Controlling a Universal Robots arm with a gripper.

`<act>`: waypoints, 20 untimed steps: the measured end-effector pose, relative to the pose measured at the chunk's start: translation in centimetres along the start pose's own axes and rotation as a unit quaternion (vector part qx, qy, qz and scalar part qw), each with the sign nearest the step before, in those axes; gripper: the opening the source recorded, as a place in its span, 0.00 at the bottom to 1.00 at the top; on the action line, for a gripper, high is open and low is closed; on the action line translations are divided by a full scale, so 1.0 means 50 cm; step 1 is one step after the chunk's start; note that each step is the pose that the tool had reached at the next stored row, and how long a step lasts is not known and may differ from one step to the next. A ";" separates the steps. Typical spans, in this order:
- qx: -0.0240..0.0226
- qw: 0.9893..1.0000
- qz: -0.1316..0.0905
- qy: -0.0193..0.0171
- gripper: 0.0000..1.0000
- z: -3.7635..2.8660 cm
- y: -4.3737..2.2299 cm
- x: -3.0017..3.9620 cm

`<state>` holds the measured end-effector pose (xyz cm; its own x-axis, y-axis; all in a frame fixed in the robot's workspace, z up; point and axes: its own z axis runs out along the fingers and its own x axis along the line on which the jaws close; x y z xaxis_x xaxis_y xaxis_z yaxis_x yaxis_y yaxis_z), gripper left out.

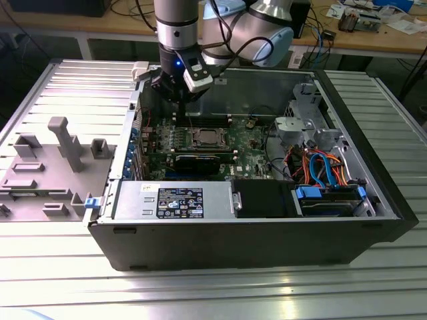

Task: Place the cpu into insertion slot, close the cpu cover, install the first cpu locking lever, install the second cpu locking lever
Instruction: 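Install the first cpu locking lever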

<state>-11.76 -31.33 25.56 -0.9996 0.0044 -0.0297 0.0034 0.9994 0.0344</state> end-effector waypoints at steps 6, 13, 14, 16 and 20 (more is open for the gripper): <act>0.000 1.000 0.000 -0.001 0.11 0.000 0.001 -0.011; -0.006 1.000 0.004 -0.001 0.11 0.006 0.001 -0.065; -0.007 1.000 0.005 -0.001 0.11 0.007 0.001 -0.066; -0.007 1.000 0.007 -0.001 0.11 0.009 0.001 -0.069; -0.007 1.000 0.007 -0.001 0.11 0.010 0.001 -0.070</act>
<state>-8.26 -31.27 25.18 -0.9993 0.0178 -0.0319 0.0163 0.9987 0.0482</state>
